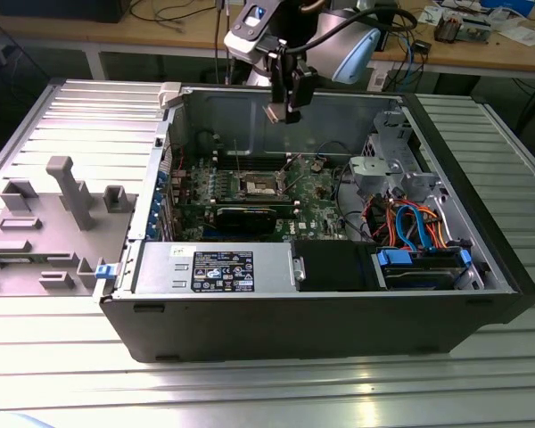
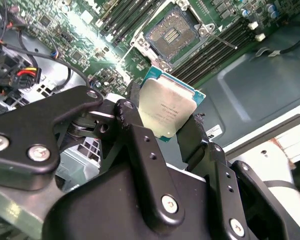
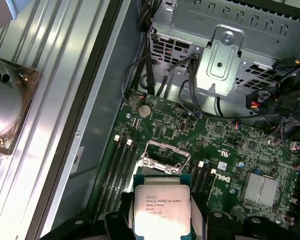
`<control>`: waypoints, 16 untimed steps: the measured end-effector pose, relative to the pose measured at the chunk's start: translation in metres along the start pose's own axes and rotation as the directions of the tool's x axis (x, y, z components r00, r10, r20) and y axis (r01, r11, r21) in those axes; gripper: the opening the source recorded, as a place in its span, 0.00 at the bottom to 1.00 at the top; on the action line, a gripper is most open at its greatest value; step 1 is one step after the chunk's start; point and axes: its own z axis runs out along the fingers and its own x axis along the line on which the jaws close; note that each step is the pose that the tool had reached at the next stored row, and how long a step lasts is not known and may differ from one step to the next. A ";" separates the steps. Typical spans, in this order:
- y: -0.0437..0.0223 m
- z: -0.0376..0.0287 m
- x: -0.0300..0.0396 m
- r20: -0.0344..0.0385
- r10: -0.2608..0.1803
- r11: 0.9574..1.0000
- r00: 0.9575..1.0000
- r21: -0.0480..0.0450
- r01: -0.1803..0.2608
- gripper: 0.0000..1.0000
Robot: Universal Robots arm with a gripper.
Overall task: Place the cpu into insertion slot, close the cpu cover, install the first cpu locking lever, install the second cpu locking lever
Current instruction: 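Place the cpu into insertion slot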
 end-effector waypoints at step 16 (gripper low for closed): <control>-0.0033 0.0163 0.0002 0.006 0.154 0.987 0.988 0.037 -0.154 0.54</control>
